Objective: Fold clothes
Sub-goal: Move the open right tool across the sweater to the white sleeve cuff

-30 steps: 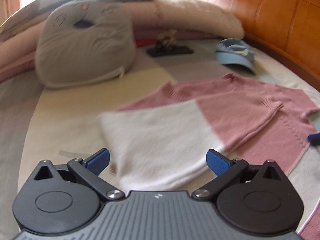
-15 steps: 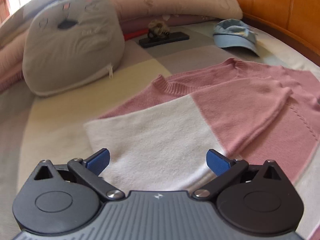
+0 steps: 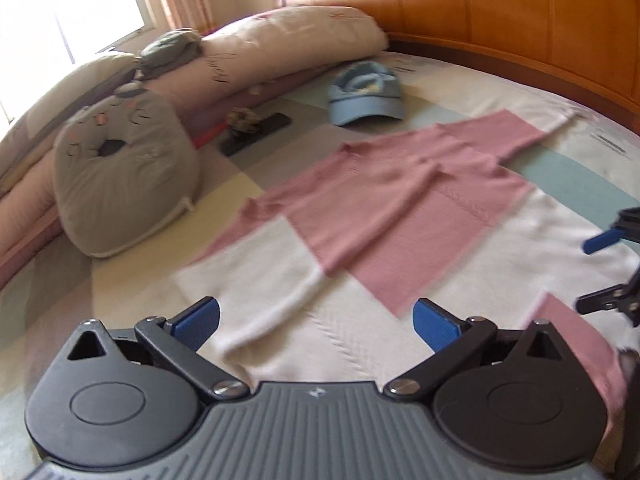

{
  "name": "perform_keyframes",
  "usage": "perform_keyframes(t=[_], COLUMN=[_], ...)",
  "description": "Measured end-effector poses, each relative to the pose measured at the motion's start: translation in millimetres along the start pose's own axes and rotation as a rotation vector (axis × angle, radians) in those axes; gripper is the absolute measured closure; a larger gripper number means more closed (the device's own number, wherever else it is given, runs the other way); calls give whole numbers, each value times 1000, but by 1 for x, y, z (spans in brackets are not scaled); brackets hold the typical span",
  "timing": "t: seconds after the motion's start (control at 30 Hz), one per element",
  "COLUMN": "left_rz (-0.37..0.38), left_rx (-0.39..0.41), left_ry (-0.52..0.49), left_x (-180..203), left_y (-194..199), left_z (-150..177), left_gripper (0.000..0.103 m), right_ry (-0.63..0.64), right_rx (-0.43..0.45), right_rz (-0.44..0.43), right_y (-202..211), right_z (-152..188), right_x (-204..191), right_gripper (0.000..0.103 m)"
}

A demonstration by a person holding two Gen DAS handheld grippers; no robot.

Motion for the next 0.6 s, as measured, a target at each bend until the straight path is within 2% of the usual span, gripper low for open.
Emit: perform_keyframes(t=[0.07,0.13,0.27,0.6], left_rz=[22,17,5,-25], left_rx=[0,-2,-5,-14], left_ry=[-25,11,86,276], left_x=[19,26,39,73], left_y=[11,13,16,23], left_z=[5,19,48,118], left_gripper=[1,1,1,1], right_ry=[33,59,127,123], right_rx=[-41,-58,-14,96], right_rz=[39,65,102,120], right_y=[-4,-8,-6,-1], right_z=[19,33,42,49], right_x=[-2,-3,-7,-7], right_gripper=[0,0,0,0])
Point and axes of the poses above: each gripper's, at about its wrist camera, not at the fingertips, and y roughly against the way its jaws point, x to its right, z to its underside, the point moved 9 cm from there along -y, roughly the way its jaws point, and after that the axes turned 7 degrees about x, right-handed, at the moved point
